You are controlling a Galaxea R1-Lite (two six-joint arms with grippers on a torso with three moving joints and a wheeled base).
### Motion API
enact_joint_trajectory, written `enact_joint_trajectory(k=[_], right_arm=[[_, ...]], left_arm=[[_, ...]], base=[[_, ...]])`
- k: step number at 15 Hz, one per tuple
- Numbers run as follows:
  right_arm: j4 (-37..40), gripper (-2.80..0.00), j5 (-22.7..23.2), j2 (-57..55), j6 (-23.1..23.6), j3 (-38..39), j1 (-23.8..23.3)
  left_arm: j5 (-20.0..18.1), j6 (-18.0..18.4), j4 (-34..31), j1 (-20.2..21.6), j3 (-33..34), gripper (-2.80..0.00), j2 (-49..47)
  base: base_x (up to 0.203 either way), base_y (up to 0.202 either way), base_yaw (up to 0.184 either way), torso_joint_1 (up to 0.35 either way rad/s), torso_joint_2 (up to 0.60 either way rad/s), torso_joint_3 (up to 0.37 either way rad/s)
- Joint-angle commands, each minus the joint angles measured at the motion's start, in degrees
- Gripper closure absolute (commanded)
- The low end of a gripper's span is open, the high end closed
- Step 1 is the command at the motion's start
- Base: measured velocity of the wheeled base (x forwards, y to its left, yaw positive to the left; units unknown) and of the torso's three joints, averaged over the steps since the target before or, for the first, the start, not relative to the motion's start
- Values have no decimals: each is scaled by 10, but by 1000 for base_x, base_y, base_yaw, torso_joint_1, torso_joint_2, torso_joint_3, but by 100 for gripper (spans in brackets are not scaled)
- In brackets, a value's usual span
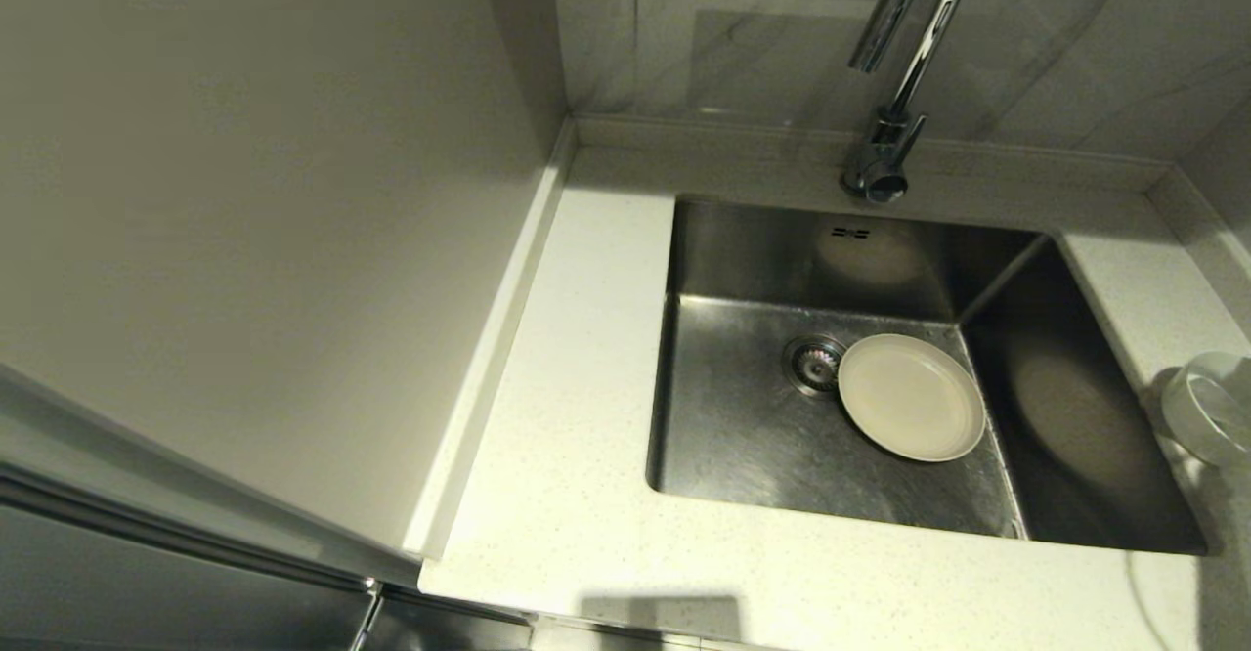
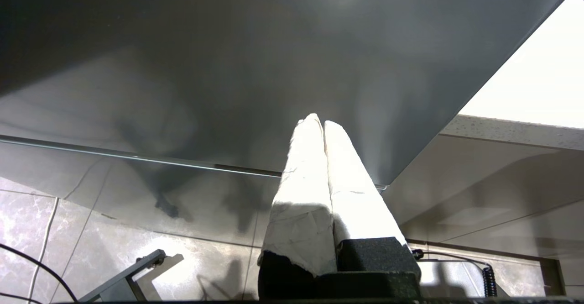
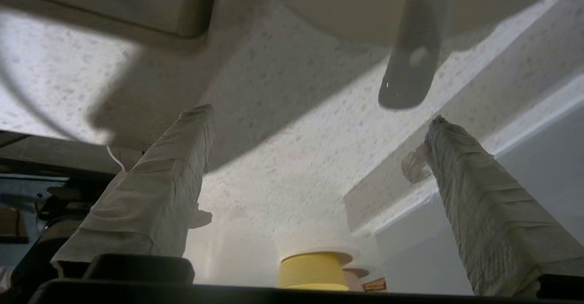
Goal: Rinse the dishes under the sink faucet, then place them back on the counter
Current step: Put a spoon into the sink
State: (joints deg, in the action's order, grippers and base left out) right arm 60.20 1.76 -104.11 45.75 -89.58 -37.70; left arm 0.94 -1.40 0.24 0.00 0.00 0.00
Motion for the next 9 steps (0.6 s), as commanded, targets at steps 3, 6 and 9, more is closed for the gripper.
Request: enact_joint_trajectory(k=[3, 6, 9], right_arm=[[2, -280, -5, -23, 0, -1, 6], [-31, -280, -9, -33, 1, 2, 8], [-36, -280, -10, -46, 0, -6, 10]], left_arm=[[0, 0, 0, 0, 0, 0, 2], [0, 0, 0, 0, 0, 0, 2], [0, 0, 0, 0, 0, 0, 2]], base=[[0, 0, 0, 0, 0, 0], [0, 0, 0, 0, 0, 0], [0, 0, 0, 0, 0, 0]])
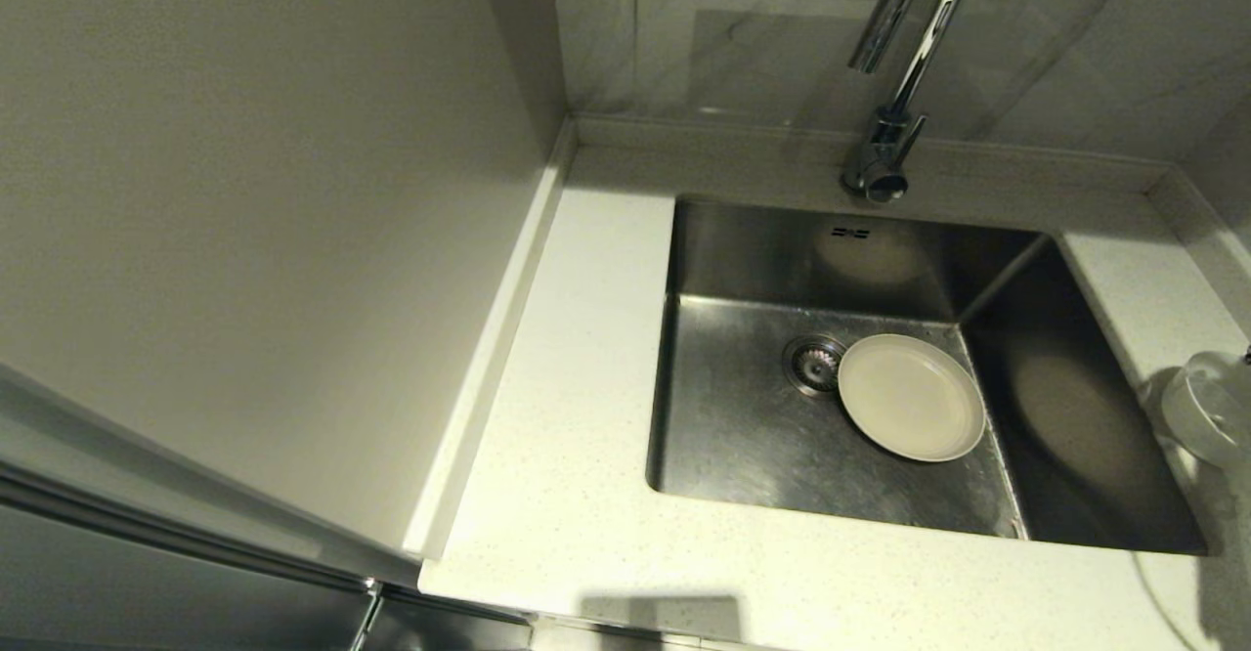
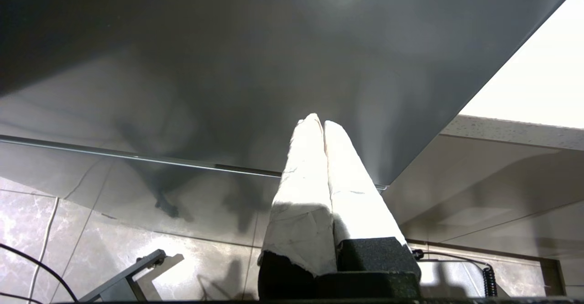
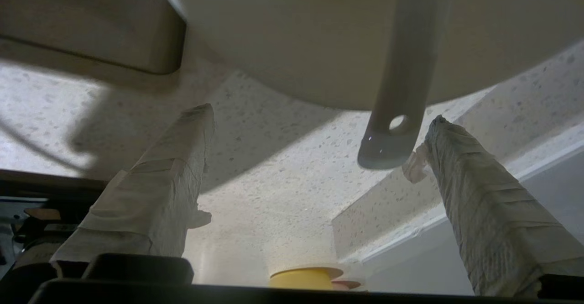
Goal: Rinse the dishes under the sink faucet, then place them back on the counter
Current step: Put a spoon into the sink
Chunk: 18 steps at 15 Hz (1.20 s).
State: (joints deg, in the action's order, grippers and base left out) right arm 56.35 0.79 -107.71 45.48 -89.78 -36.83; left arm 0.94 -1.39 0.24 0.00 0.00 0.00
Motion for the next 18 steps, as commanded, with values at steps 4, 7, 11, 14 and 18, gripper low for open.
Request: enact_joint_trajectory(k=[4, 7, 11, 14, 18], right_arm=[[3, -280, -10, -28, 1, -32, 1], [3, -280, -10, -42, 0, -52, 1], [3, -280, -11, -52, 0, -64, 1], [3, -280, -11, -55, 0, -68, 1], [3, 0, -13, -53, 0, -69, 2]], left_arm=[[0, 0, 0, 0, 0, 0, 2], [0, 0, 0, 0, 0, 0, 2], [0, 0, 0, 0, 0, 0, 2], [0, 0, 0, 0, 0, 0, 2], [0, 0, 0, 0, 0, 0, 2]], base=[[0, 0, 0, 0, 0, 0], [0, 0, 0, 0, 0, 0], [0, 0, 0, 0, 0, 0], [0, 0, 0, 0, 0, 0], [0, 0, 0, 0, 0, 0]])
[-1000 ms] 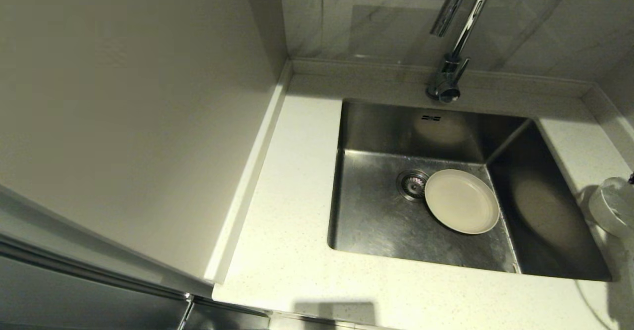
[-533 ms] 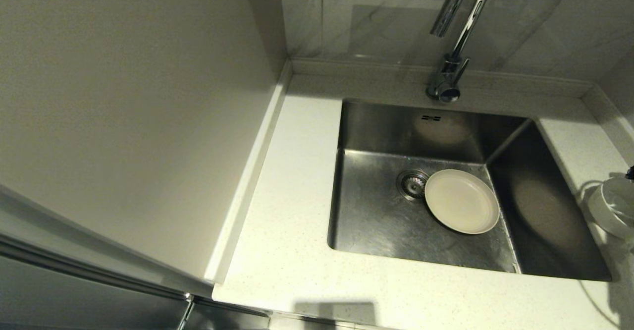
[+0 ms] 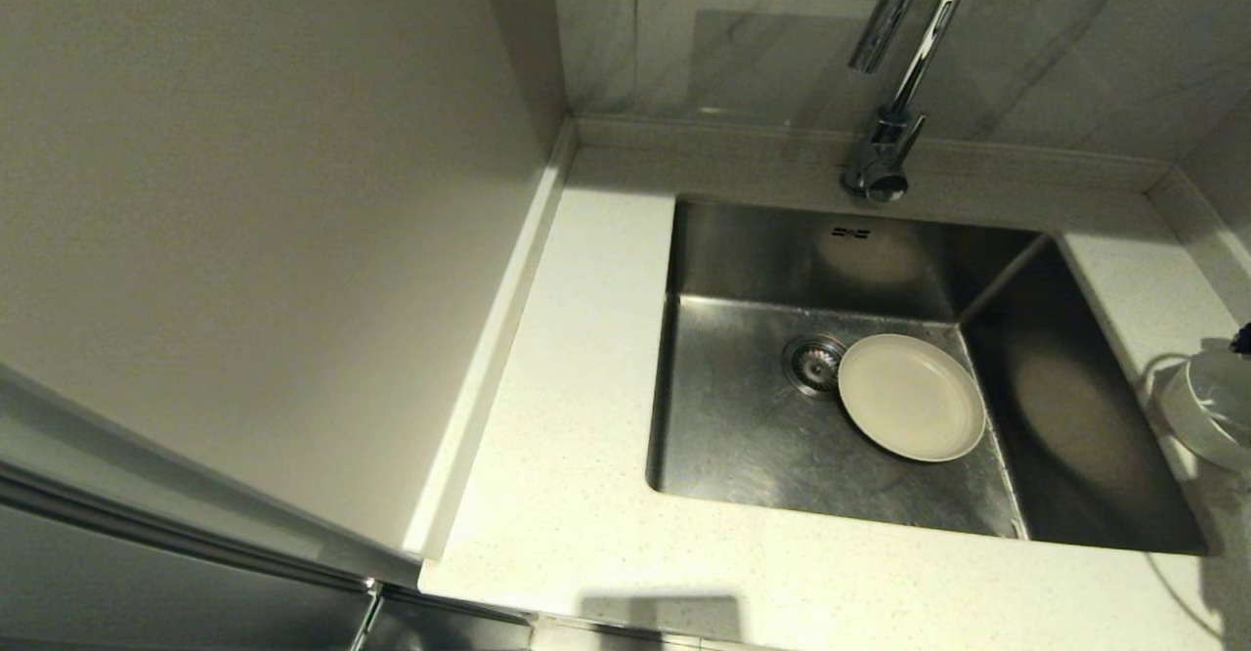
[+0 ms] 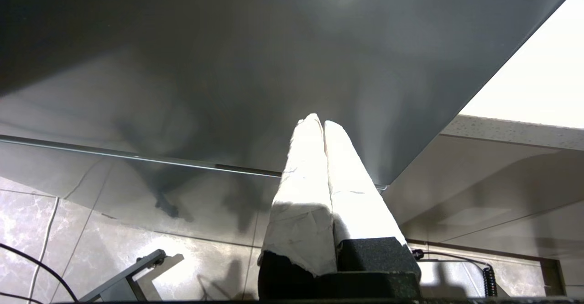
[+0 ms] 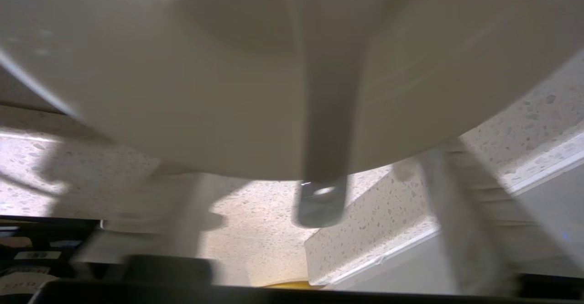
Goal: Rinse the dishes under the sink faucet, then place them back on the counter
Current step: Put a spoon into the sink
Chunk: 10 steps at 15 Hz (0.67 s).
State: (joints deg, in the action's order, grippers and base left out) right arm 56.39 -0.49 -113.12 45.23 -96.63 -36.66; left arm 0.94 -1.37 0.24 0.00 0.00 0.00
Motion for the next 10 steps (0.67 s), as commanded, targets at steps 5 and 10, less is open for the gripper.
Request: enact_joint_trajectory(k=[5, 10], right_arm=[[3, 0, 0, 4, 2, -6, -1], [4, 0, 0, 11, 2, -2, -1]], left_arm=[[0, 0, 0, 0, 0, 0, 2], [0, 0, 0, 0, 0, 0, 2]], base=[[0, 0, 0, 0, 0, 0], [0, 0, 0, 0, 0, 0]])
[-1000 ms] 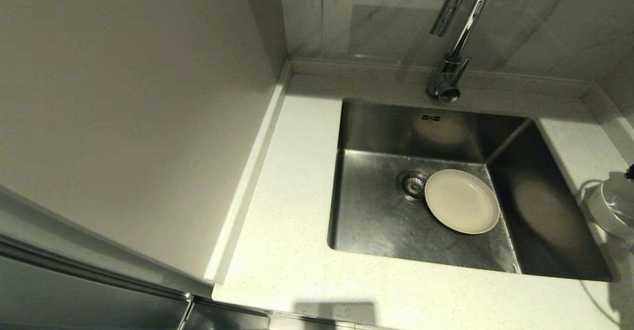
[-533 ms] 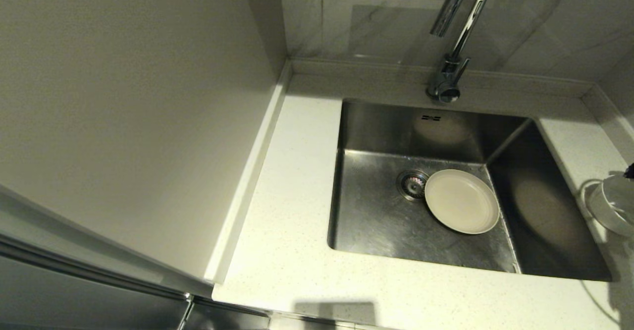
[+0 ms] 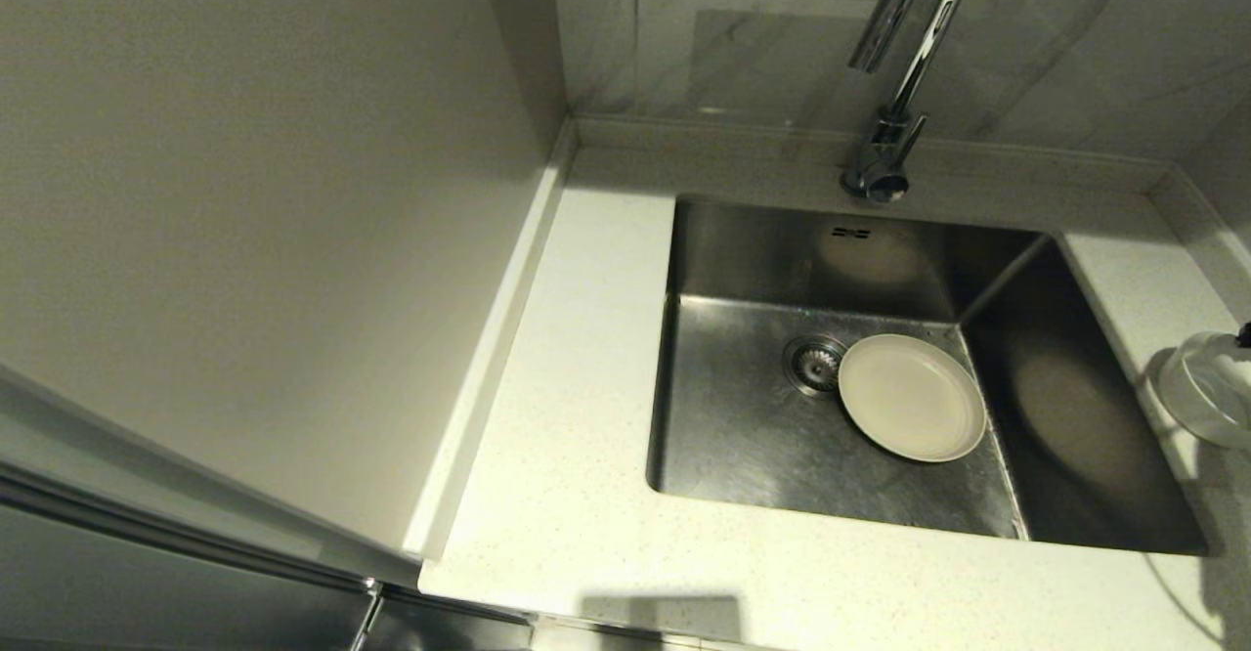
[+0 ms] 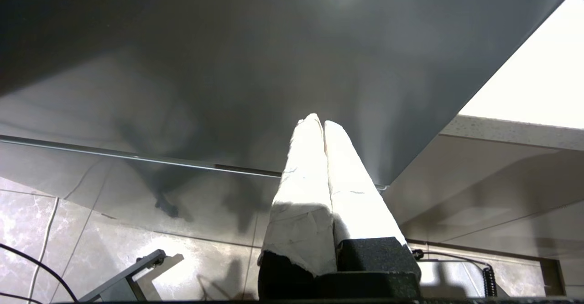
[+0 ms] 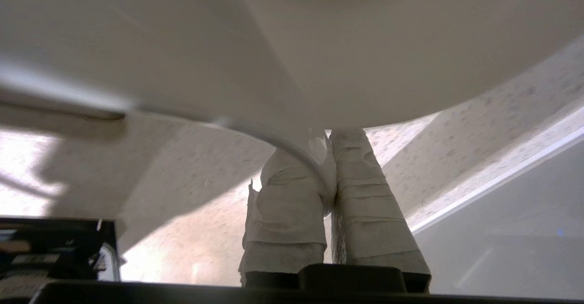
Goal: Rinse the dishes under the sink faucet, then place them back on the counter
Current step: Put a spoon into the sink
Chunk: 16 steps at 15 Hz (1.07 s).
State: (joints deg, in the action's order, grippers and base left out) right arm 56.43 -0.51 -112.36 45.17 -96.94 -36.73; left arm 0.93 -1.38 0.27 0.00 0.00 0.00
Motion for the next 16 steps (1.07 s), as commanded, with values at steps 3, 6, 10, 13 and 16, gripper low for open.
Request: enact_joint_trajectory(k=[3, 6, 10, 13, 16], right_arm=[[4, 0, 1, 13, 2, 2, 0], [3, 0, 2, 20, 1, -2, 0], [3, 0, 6, 42, 0, -6, -2], [3, 0, 28, 73, -2, -15, -5], [3, 0, 68, 123, -17, -23, -3]], left_arm=[[0, 0, 0, 0, 0, 0, 2], [0, 0, 0, 0, 0, 0, 2], [0, 0, 0, 0, 0, 0, 2], [0, 0, 0, 0, 0, 0, 2], [0, 0, 0, 0, 0, 0, 2]], base=[[0, 0, 0, 0, 0, 0], [0, 0, 0, 0, 0, 0], [0, 0, 0, 0, 0, 0], [0, 0, 0, 0, 0, 0], [0, 0, 0, 0, 0, 0]])
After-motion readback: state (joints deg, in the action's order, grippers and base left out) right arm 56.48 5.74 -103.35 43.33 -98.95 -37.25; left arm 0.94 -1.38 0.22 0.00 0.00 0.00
